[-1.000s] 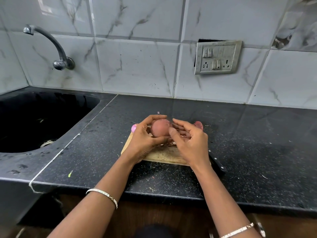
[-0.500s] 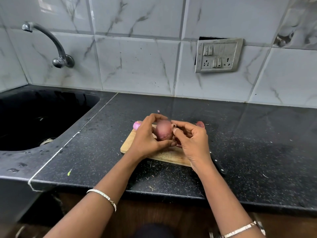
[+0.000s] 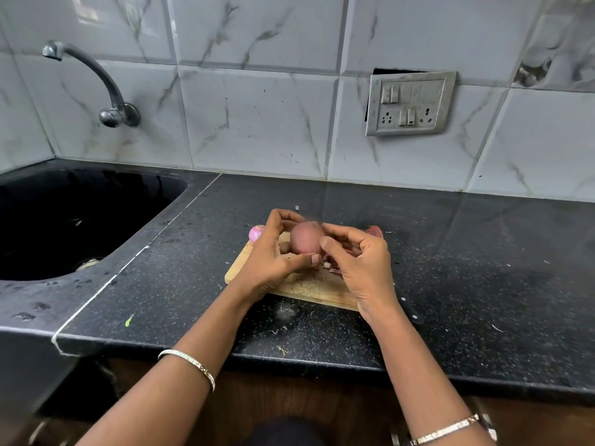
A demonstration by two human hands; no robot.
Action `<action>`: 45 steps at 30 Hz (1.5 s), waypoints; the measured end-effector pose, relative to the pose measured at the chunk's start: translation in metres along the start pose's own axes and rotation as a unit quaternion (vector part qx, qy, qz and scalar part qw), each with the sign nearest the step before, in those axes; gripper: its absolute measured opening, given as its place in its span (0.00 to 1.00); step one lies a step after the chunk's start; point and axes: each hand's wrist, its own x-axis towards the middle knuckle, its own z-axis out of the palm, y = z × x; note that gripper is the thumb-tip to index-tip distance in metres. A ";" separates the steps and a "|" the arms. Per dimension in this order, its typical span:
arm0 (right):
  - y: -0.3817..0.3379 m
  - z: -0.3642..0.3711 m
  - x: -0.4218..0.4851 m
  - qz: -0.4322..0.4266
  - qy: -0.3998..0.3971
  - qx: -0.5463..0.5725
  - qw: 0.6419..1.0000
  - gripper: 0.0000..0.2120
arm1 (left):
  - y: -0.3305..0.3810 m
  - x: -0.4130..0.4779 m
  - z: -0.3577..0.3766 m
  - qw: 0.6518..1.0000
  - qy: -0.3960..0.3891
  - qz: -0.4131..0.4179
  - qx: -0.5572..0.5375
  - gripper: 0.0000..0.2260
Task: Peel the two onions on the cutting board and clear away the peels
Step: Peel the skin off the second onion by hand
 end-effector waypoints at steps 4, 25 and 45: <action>0.003 0.001 0.000 -0.007 -0.022 -0.023 0.999 0.15 | -0.003 0.001 0.000 1.000 0.001 0.001 0.005 0.35; -0.001 0.001 -0.006 -0.174 0.024 -0.220 0.959 0.08 | -0.003 0.003 0.000 0.999 0.021 -0.004 0.042 0.32; 0.007 0.006 -0.003 -0.244 0.056 -0.272 0.929 0.03 | -0.005 0.001 0.004 0.977 0.092 0.073 0.176 0.29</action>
